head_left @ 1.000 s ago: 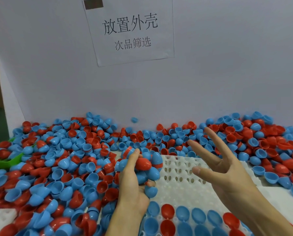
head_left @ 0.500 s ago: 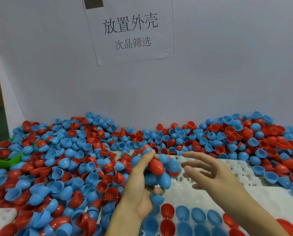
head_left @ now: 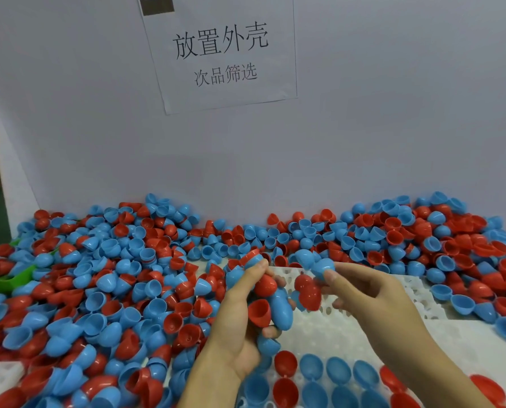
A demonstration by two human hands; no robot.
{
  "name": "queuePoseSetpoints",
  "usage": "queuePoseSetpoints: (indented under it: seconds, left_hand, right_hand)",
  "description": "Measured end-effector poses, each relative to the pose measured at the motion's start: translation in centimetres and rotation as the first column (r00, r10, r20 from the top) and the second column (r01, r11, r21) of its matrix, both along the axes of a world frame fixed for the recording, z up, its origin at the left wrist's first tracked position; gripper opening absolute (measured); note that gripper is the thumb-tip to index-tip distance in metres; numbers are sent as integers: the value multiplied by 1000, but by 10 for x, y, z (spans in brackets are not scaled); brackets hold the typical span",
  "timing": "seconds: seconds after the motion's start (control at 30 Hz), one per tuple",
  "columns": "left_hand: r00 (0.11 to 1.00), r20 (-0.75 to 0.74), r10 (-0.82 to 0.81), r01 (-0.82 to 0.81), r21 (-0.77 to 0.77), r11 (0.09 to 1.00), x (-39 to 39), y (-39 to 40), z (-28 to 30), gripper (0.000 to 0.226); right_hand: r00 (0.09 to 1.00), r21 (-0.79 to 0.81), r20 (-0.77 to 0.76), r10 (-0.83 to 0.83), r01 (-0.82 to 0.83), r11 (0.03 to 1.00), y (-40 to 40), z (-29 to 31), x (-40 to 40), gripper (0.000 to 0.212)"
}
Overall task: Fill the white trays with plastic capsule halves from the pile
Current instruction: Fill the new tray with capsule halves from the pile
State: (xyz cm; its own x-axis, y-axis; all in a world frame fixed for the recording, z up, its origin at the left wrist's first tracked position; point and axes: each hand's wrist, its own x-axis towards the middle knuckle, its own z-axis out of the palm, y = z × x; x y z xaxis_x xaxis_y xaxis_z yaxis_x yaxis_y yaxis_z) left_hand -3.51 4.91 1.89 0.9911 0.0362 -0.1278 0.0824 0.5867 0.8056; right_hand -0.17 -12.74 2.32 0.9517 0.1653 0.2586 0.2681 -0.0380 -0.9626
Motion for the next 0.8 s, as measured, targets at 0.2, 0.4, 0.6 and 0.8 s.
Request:
queuePoseSetpoints:
  seconds: [0.2,0.4,0.6,0.8]
  left_hand:
    - [999,-3,38,-38,-16,999,1,-2,0,25]
    - [996,-5,84,-84,-12,996,2,-1,0,27]
    - [997,19,74,-72,-69,995,1,-2,0,26]
    - [994,27,107,-104,-83,991,1,1,0,26]
  right_hand:
    - [988,105,-148,53,-38,994,4,1,0,22]
    - [987,-108,-145,65,-81,991,13,-5,-3,23]
    - [998,-281,-59,36,-51,958,15,-7,-7,25]
    - [993,-448,85,-81,111,887,17,-9,-8,19]
